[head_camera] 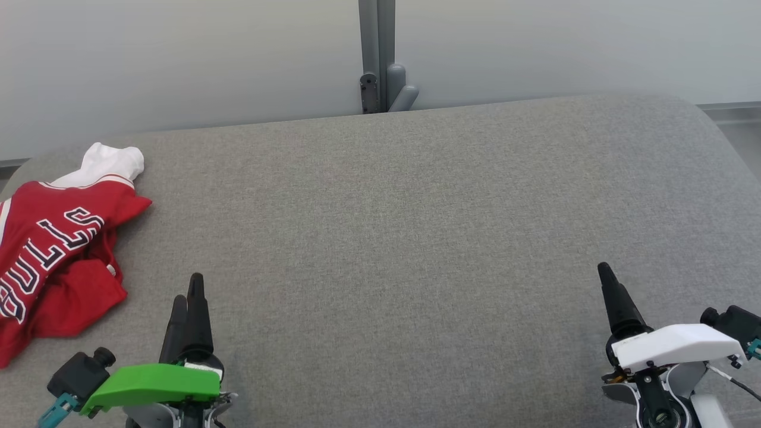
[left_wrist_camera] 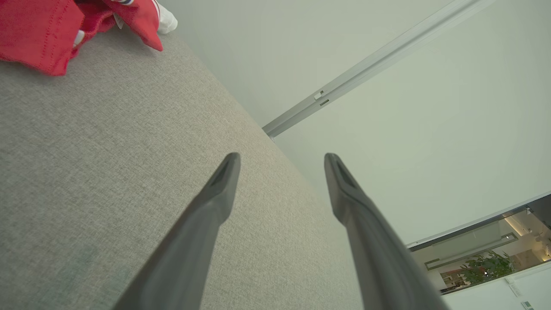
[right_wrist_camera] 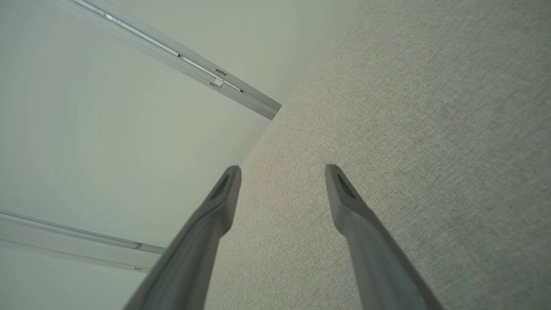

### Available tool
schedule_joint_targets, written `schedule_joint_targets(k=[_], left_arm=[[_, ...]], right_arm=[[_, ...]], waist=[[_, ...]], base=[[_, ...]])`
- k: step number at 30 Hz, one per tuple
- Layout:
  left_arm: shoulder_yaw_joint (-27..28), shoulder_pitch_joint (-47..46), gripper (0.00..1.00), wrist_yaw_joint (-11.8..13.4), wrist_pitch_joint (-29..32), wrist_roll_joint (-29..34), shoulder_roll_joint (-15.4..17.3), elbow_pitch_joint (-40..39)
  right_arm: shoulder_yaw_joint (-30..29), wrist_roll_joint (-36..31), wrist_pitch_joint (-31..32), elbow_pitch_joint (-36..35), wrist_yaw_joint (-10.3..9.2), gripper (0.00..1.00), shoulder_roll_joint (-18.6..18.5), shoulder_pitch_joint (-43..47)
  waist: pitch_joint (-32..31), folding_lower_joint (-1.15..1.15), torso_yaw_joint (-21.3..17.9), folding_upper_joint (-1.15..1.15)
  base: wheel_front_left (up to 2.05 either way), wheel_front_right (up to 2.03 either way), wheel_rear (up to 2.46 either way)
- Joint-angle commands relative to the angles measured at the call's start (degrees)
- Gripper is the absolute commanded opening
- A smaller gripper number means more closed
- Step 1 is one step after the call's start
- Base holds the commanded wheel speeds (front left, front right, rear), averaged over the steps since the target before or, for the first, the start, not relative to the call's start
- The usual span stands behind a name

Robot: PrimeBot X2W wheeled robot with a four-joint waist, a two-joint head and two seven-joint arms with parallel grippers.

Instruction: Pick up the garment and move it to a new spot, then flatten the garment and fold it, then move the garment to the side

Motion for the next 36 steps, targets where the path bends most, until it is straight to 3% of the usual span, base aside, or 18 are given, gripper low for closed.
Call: schedule_joint_targets(k=[1, 18, 36], left_arm=[[-0.4, -0.7, 1.0, 0.4, -0.6, 3.3, 0.2, -1.1], [-2.8, -0.7, 1.0, 1.7, -2.6, 18.6, 0.2, -3.7], [-4.3, -0.7, 1.0, 2.7, -4.4, 29.6, 0.3, -6.0]], right_arm=[[0.9, -2.6, -0.9, -1.2, 0.01, 1.0, -0.6, -0.1], [6.0, -18.9, -5.3, -4.3, 0.02, 1.0, -0.8, 0.3], [8.0, -29.2, -9.0, -7.2, 0.02, 1.0, -0.9, 0.9]], waist=[[0.0, 0.0, 0.0, 0.0], [-0.2, 0.0, 0.0, 0.0], [-0.2, 0.0, 0.1, 0.0]], base=[[0.0, 0.0, 0.0], [0.0, 0.0, 0.0], [0.0, 0.0, 0.0]])
